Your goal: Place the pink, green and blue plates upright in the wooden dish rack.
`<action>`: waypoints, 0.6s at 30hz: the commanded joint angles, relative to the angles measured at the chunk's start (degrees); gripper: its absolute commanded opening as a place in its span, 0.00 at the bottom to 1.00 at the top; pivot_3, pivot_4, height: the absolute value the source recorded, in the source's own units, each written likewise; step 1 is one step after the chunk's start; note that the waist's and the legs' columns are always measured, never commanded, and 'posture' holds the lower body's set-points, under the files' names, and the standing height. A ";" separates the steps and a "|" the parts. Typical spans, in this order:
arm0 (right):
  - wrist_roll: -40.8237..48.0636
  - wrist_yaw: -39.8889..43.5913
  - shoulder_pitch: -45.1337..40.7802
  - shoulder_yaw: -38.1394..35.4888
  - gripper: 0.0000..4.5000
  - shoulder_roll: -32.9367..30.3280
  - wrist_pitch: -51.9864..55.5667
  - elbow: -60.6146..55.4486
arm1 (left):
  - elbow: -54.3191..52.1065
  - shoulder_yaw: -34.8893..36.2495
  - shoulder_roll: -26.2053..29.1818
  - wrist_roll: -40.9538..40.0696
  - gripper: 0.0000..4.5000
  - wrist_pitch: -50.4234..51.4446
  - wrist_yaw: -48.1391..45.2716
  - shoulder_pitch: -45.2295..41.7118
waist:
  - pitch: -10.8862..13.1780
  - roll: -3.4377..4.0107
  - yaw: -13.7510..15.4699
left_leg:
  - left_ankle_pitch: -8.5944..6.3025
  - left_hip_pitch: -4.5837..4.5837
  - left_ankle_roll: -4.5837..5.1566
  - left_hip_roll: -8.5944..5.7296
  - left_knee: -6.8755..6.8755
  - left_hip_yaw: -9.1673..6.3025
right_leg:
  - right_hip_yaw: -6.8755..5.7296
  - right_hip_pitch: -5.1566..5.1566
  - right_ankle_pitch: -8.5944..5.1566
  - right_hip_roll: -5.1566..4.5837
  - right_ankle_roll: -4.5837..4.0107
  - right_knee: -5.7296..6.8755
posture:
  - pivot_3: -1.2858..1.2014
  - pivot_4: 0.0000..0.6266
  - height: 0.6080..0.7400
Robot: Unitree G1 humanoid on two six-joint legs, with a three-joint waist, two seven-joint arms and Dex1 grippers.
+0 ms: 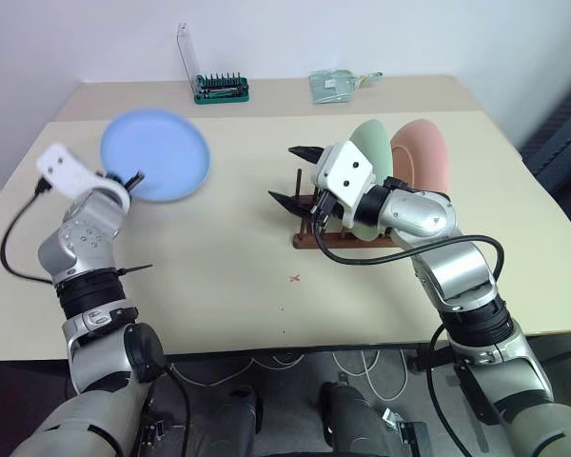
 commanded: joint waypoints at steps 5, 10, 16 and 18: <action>-10.93 -0.42 -3.09 3.42 0.81 -1.42 -13.77 4.74 | -16.25 -9.90 -0.53 -0.03 0.01 7.34 -3.85 -4.44 | 0.00 0.02 -0.45 | 0.01 0.06 -0.01 0.02 -0.06 0.03 | 0.02 0.00 0.00 0.00 0.00 0.01 | 0.52 0.24 1.00; -17.05 -2.58 -4.29 4.50 0.81 -0.53 -19.37 8.15 | -21.67 -11.99 -2.37 -1.04 0.01 15.23 -3.66 -5.26 | 0.01 0.03 -0.41 | 0.02 0.06 -0.02 0.04 -0.05 0.02 | 0.03 0.00 0.00 0.02 0.00 0.02 | 0.52 0.24 1.00; -21.74 -3.33 -4.77 5.59 0.81 0.70 -22.08 10.74 | -25.22 -10.42 -5.37 -4.36 0.01 21.69 -4.08 -6.90 | 0.01 0.03 -0.13 | 0.03 0.05 -0.05 0.02 -0.03 0.02 | 0.03 0.01 0.00 0.02 0.00 0.00 | 0.52 0.24 1.00; -22.95 -3.34 -4.67 5.80 0.81 0.89 -22.58 11.33 | -26.79 -9.85 -5.84 -5.15 0.01 23.50 -3.90 -7.46 | 0.02 0.03 -0.11 | 0.04 0.03 -0.06 0.02 -0.01 0.02 | 0.03 0.01 0.00 0.02 0.00 -0.01 | 0.52 0.24 1.00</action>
